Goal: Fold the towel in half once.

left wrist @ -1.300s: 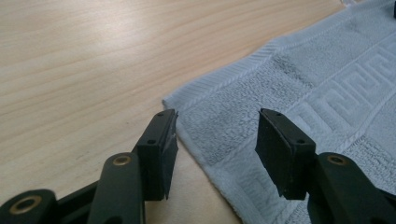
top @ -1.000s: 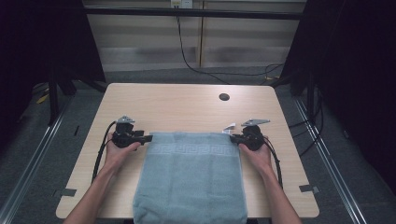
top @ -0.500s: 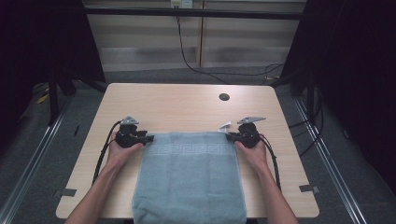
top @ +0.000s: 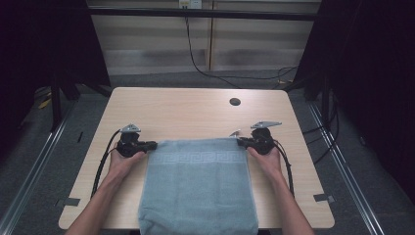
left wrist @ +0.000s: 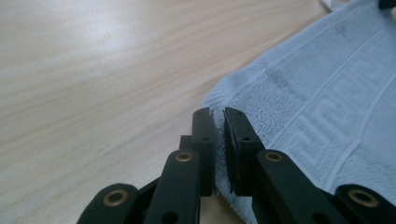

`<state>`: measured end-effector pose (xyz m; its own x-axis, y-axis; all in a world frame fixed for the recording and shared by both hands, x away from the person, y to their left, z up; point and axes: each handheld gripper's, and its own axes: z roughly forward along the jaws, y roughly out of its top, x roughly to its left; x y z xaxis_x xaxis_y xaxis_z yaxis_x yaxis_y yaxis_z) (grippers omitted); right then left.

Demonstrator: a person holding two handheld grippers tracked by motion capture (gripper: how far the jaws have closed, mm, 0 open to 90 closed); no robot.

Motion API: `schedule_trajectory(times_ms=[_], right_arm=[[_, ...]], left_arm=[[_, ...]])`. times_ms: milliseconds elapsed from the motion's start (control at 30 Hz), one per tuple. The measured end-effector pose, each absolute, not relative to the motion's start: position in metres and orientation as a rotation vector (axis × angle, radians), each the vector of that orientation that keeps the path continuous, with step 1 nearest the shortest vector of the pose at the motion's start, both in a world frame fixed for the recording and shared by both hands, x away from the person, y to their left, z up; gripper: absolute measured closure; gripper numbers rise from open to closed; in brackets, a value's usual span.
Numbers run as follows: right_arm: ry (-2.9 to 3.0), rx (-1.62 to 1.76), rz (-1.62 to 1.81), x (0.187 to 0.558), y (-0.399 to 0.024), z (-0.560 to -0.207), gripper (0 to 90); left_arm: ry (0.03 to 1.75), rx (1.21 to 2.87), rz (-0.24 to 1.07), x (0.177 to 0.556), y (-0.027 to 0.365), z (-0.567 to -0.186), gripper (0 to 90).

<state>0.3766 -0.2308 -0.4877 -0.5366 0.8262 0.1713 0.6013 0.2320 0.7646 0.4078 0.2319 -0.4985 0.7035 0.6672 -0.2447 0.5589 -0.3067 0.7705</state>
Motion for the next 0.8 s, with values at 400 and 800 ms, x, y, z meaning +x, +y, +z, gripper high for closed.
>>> schedule_trajectory(times_ms=[400, 800], right_arm=[[2.151, 1.238, 1.337, 0.385, -0.232, -0.418, 82.4], [2.023, 1.142, 1.387, 0.402, -0.24, -0.344, 82.7]], left_arm=[[0.876, 1.823, 0.169, 0.412, 0.244, -0.433, 83.2], [0.809, 1.743, 0.28, 0.434, 0.244, -0.354, 83.3]])
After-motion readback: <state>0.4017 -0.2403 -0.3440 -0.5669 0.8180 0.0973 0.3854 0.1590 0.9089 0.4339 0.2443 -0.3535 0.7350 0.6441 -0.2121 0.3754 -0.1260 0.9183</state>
